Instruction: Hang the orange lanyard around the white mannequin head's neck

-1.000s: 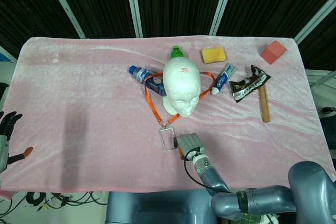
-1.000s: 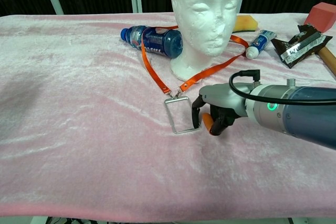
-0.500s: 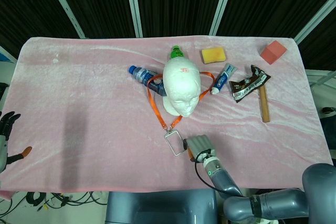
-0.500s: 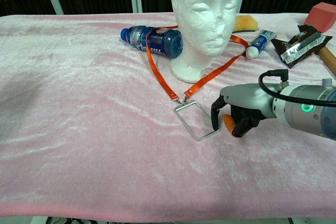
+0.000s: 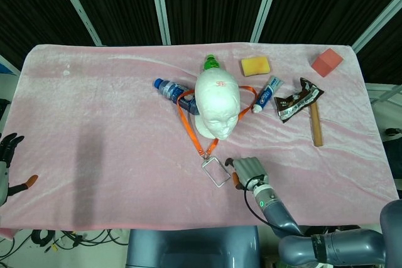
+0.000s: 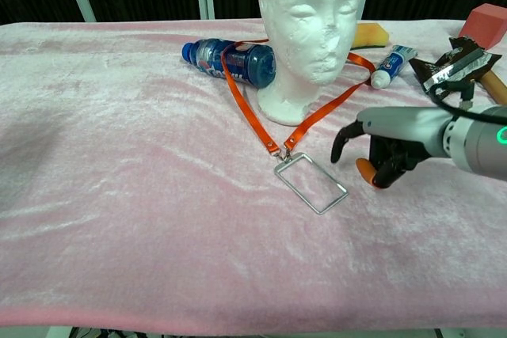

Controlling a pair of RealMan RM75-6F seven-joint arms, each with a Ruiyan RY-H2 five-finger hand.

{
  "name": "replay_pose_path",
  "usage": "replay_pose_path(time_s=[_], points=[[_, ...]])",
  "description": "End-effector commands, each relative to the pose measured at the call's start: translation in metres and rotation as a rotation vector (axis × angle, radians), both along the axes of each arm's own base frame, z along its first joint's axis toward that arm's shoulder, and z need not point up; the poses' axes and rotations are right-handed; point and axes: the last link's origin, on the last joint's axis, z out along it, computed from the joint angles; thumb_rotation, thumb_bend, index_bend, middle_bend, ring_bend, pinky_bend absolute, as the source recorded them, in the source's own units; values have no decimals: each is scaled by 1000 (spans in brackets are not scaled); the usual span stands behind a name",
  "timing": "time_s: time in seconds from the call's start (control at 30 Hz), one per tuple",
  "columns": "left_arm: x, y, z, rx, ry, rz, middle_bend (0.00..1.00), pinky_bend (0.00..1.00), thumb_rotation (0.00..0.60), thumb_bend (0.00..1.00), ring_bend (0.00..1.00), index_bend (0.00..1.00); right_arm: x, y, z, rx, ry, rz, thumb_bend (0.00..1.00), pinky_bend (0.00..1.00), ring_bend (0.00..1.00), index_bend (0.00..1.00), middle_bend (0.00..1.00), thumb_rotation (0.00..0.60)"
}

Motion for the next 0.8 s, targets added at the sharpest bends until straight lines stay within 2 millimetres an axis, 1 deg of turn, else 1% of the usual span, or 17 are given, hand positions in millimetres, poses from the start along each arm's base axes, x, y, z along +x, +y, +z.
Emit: replay_pose_path(time_s=[0.03, 0.1, 0.13, 0.17, 0.2, 0.23, 0.27, 0.3, 0.33, 0.37, 0.47, 0.5, 0.57, 0.6, 0.67, 0.73, 0.8], points=[[0, 0, -1, -4, -1, 0, 126, 2, 600, 93, 0, 165, 1, -8, 28, -54, -95, -28, 406, 1000, 959, 83, 893, 600], [1, 0, -2, -11, 2, -2, 126, 2, 600, 93, 0, 165, -7, -12, 47, -58, -116, -60, 368, 995, 885, 64, 805, 600], [1, 0, -3, -15, 3, -3, 127, 2, 600, 93, 0, 165, -12, -15, 59, -76, -117, -76, 351, 966, 819, 60, 729, 600], [1, 0, -4, -17, 3, -3, 127, 2, 600, 93, 0, 165, -16, -17, 66, -89, -115, -82, 339, 920, 750, 57, 652, 600], [1, 0, -4, -22, 4, -3, 126, 2, 600, 93, 0, 165, -22, -19, 76, -115, -110, -91, 333, 882, 701, 57, 598, 600], [1, 0, -5, -27, 4, -4, 126, 2, 600, 93, 0, 165, -31, -22, 88, -154, -102, -108, 322, 809, 611, 55, 501, 600], [1, 0, -5, -31, 4, -5, 126, 2, 600, 93, 0, 165, -36, -24, 95, -179, -97, -118, 315, 763, 557, 54, 444, 600], [2, 0, -7, -39, 4, -6, 126, 2, 600, 93, 0, 165, -51, -27, 113, -252, -82, -143, 302, 687, 468, 54, 355, 600], [2, -1, -7, -46, 5, -8, 126, 2, 600, 93, 0, 165, -62, -28, 126, -300, -74, -155, 280, 614, 388, 54, 275, 600], [3, -1, -8, -53, 7, -11, 126, 2, 600, 93, 0, 165, -75, -26, 140, -347, -70, -161, 255, 571, 344, 54, 229, 600], [4, -2, -10, -66, 12, -17, 126, 2, 600, 93, 0, 165, -107, -17, 169, -459, -66, -193, 209, 473, 243, 54, 141, 600], [5, -2, -11, -71, 13, -18, 126, 2, 600, 93, 0, 165, -121, -8, 179, -489, -86, -196, 208, 453, 227, 54, 130, 600], [6, -3, -12, -76, 14, -19, 125, 2, 600, 93, 0, 164, -134, 1, 188, -520, -106, -190, 205, 390, 196, 54, 108, 600], [6, -5, -13, -84, 18, -17, 125, 2, 600, 93, 0, 164, -148, 14, 195, -552, -112, -164, 201, 374, 193, 54, 103, 600], [7, -7, -14, -97, 21, -12, 124, 2, 600, 93, 0, 164, -171, 36, 198, -573, -86, -118, 193, 331, 183, 54, 94, 600], [8, -9, -16, -109, 18, -10, 123, 2, 600, 93, 0, 163, -189, 57, 196, -582, -53, -77, 192, 309, 181, 54, 94, 600], [9, -11, -16, -120, 13, -7, 123, 2, 600, 93, 0, 162, -199, 72, 192, -593, -36, -47, 191, 302, 180, 54, 94, 600]])
